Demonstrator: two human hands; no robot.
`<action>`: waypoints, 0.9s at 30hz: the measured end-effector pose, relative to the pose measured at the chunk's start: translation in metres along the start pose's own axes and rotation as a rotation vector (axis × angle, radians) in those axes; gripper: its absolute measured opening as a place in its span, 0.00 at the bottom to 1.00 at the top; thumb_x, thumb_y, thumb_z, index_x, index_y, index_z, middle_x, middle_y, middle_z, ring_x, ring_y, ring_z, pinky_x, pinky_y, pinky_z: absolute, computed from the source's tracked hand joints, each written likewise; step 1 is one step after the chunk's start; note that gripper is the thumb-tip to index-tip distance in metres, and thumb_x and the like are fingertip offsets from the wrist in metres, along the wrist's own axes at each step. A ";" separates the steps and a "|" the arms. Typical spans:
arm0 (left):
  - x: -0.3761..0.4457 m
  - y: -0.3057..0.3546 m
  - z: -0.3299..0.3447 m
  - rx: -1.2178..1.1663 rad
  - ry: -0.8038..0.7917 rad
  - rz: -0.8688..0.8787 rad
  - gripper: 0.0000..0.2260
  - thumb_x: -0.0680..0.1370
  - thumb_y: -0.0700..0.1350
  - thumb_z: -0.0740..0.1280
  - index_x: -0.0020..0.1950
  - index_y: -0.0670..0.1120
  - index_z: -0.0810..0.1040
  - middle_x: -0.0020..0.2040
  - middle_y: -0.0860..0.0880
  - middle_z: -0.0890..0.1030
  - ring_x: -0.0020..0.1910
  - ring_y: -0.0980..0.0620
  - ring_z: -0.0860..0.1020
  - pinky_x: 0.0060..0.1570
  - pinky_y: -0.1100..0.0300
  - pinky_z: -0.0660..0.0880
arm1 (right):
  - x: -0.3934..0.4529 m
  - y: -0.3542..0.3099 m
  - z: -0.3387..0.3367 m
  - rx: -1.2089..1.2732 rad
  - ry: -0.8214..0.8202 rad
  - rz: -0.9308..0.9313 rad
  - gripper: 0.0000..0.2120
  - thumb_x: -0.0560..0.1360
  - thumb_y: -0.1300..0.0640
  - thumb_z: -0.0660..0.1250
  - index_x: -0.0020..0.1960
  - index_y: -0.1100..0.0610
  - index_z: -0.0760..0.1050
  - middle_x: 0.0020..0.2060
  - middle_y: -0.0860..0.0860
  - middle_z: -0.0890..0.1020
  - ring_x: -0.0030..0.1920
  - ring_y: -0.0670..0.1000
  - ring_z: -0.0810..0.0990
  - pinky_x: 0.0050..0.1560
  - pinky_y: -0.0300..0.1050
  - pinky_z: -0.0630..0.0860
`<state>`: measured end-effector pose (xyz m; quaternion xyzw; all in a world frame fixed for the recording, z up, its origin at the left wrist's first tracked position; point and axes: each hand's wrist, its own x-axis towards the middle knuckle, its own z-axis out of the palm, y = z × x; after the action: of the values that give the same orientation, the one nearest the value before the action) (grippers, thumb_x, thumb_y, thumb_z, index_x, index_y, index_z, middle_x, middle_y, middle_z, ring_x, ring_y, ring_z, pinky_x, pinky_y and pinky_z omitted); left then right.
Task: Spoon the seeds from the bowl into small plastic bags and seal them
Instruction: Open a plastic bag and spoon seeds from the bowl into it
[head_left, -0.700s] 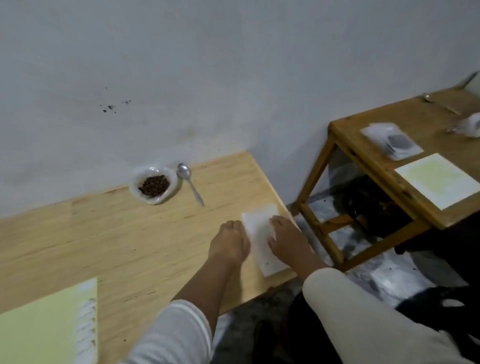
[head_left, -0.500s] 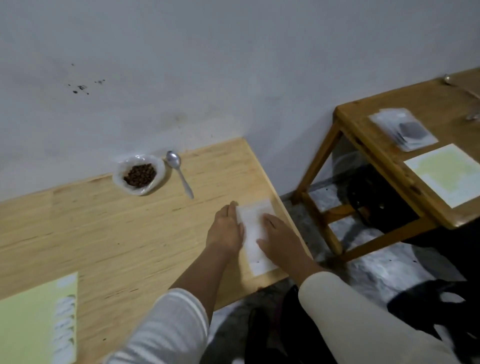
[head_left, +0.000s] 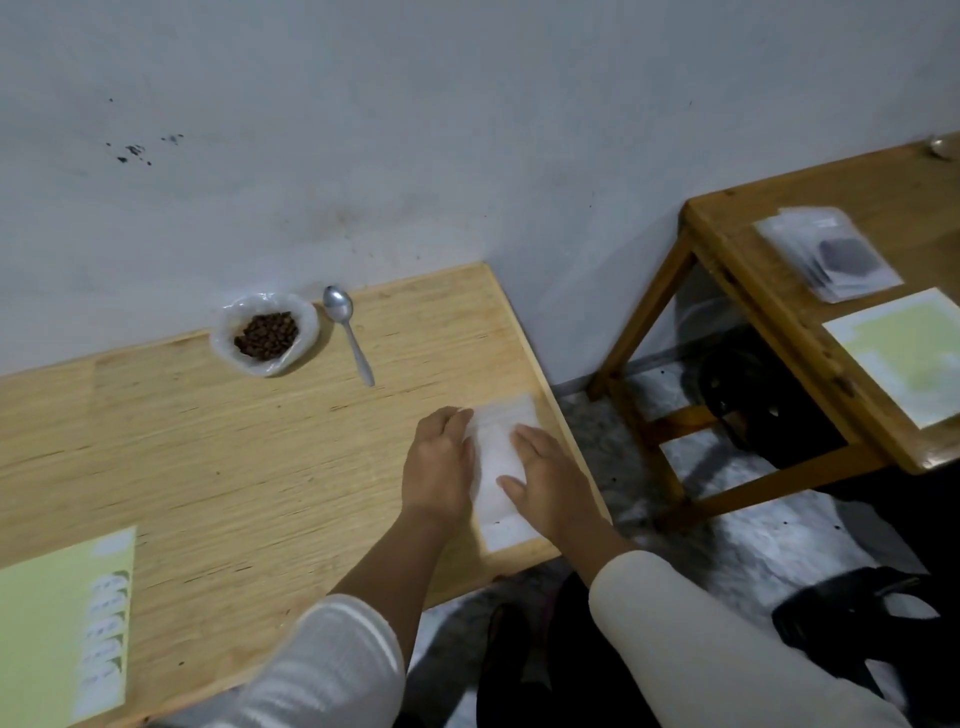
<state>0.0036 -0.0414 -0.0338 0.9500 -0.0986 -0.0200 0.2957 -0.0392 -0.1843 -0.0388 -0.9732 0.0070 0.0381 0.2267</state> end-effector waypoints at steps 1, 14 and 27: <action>0.001 0.000 0.000 0.003 0.011 0.002 0.16 0.78 0.41 0.61 0.67 0.44 0.72 0.63 0.43 0.73 0.62 0.45 0.71 0.57 0.56 0.71 | 0.001 0.001 0.002 0.005 0.006 -0.003 0.29 0.76 0.49 0.64 0.73 0.58 0.61 0.72 0.52 0.65 0.72 0.50 0.63 0.70 0.39 0.57; 0.012 0.002 -0.029 -0.254 0.126 -0.040 0.11 0.76 0.32 0.61 0.49 0.44 0.80 0.44 0.48 0.81 0.43 0.51 0.77 0.45 0.62 0.72 | 0.035 -0.003 -0.029 0.033 0.322 -0.069 0.29 0.68 0.54 0.73 0.66 0.57 0.67 0.61 0.58 0.74 0.61 0.56 0.73 0.58 0.48 0.74; 0.008 -0.019 -0.155 -0.494 0.627 -0.280 0.13 0.74 0.43 0.70 0.58 0.45 0.76 0.47 0.53 0.79 0.42 0.63 0.76 0.46 0.71 0.72 | 0.080 -0.160 -0.072 0.667 0.134 -0.085 0.02 0.73 0.59 0.68 0.43 0.55 0.80 0.37 0.47 0.82 0.38 0.40 0.77 0.43 0.29 0.72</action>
<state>0.0297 0.0588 0.0832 0.8147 0.1338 0.2072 0.5247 0.0508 -0.0722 0.0897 -0.8453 -0.0068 -0.0398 0.5328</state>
